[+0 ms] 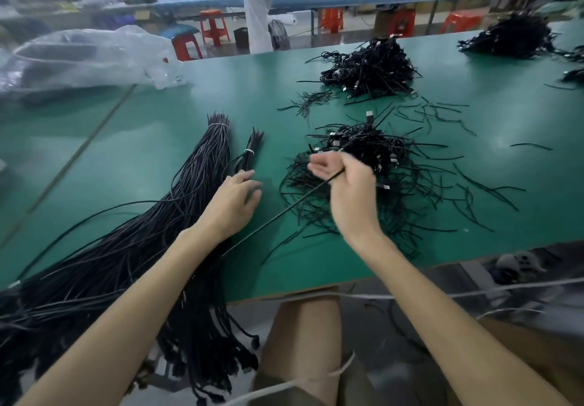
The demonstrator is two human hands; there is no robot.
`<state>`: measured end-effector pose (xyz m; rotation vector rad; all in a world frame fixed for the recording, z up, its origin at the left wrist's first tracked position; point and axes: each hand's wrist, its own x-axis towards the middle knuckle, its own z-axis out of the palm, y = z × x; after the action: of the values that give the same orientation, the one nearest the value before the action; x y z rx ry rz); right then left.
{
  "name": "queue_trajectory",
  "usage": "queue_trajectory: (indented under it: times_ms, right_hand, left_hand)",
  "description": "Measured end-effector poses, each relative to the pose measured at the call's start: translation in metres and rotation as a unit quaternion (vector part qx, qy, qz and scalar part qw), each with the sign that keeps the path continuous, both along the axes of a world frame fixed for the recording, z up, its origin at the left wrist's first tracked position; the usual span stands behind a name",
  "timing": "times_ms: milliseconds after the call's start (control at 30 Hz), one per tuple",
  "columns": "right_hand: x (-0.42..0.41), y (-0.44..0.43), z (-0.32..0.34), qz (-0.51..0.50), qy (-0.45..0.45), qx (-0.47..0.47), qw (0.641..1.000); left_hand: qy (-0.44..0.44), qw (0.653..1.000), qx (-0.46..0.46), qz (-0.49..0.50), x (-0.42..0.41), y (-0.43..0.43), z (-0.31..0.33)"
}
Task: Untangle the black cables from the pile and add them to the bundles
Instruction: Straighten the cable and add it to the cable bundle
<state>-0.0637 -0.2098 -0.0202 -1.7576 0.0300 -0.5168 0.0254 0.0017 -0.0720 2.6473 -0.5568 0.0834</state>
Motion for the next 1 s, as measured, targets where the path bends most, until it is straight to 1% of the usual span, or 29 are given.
queue_trajectory:
  times_ms: [67, 133, 200, 267, 333, 367, 433, 500, 567, 633, 667, 767, 833, 867, 900, 933, 1000]
  right_hand:
    - [0.010, -0.018, 0.009, -0.036, -0.020, 0.090, 0.995]
    - [0.020, -0.035, 0.019, -0.075, -0.030, 0.173, 0.982]
    - [0.030, -0.049, 0.024, -0.111, -0.026, 0.209, 0.971]
    - [0.035, -0.059, 0.023, -0.136, -0.011, 0.215, 0.967]
    - [0.037, -0.070, 0.020, -0.156, 0.000, 0.245, 0.957]
    - [0.037, -0.077, 0.018, -0.166, 0.002, 0.270, 0.948]
    - [0.034, -0.091, 0.013, -0.184, -0.003, 0.315, 0.931]
    - [0.029, -0.104, 0.006, -0.200, 0.001, 0.326, 0.924]
    - [0.023, -0.111, -0.002, -0.206, 0.007, 0.308, 0.929]
    - [0.018, -0.115, -0.010, -0.208, 0.001, 0.299, 0.931]
    - [0.015, -0.118, -0.012, -0.211, -0.002, 0.299, 0.931]
    - [0.009, -0.127, -0.022, -0.216, 0.000, 0.297, 0.930]
    - [0.003, -0.131, -0.029, -0.214, 0.008, 0.279, 0.936]
    - [0.001, -0.132, -0.033, -0.211, 0.011, 0.267, 0.940]
    - [-0.002, -0.134, -0.037, -0.207, 0.012, 0.254, 0.945]
    - [-0.004, -0.135, -0.041, -0.203, 0.013, 0.238, 0.950]
    - [-0.009, -0.136, -0.048, -0.184, 0.012, 0.189, 0.965]
  left_hand:
    - [0.027, 0.996, -0.071, -0.042, -0.018, 0.001, 0.008]
    - [0.056, 0.988, -0.116, -0.080, -0.036, -0.001, 0.014]
    - [0.111, 0.973, -0.179, -0.092, -0.050, -0.004, 0.022]
    - [0.161, 0.948, -0.249, -0.116, -0.058, -0.006, 0.031]
    - [0.219, 0.910, -0.322, -0.145, -0.061, -0.006, 0.038]
    - [0.238, 0.893, -0.350, -0.151, -0.061, -0.004, 0.041]
    - [0.246, 0.866, -0.412, -0.141, -0.056, 0.006, 0.045]
    - [0.259, 0.819, -0.495, -0.127, -0.051, 0.018, 0.047]
    - [0.272, 0.769, -0.566, -0.123, -0.045, 0.028, 0.048]
    - [0.286, 0.734, -0.605, -0.112, -0.042, 0.031, 0.048]
    - [0.300, 0.711, -0.626, -0.113, -0.042, 0.031, 0.048]
    - [0.346, 0.611, -0.692, -0.167, -0.045, 0.029, 0.049]
    - [0.373, 0.526, -0.735, -0.212, -0.050, 0.025, 0.051]
    - [0.379, 0.488, -0.755, -0.219, -0.052, 0.021, 0.053]
    - [0.379, 0.469, -0.771, -0.205, -0.054, 0.017, 0.054]
    - [0.375, 0.473, -0.778, -0.174, -0.054, 0.012, 0.055]
    - [0.342, 0.531, -0.770, -0.091, -0.052, 0.001, 0.055]
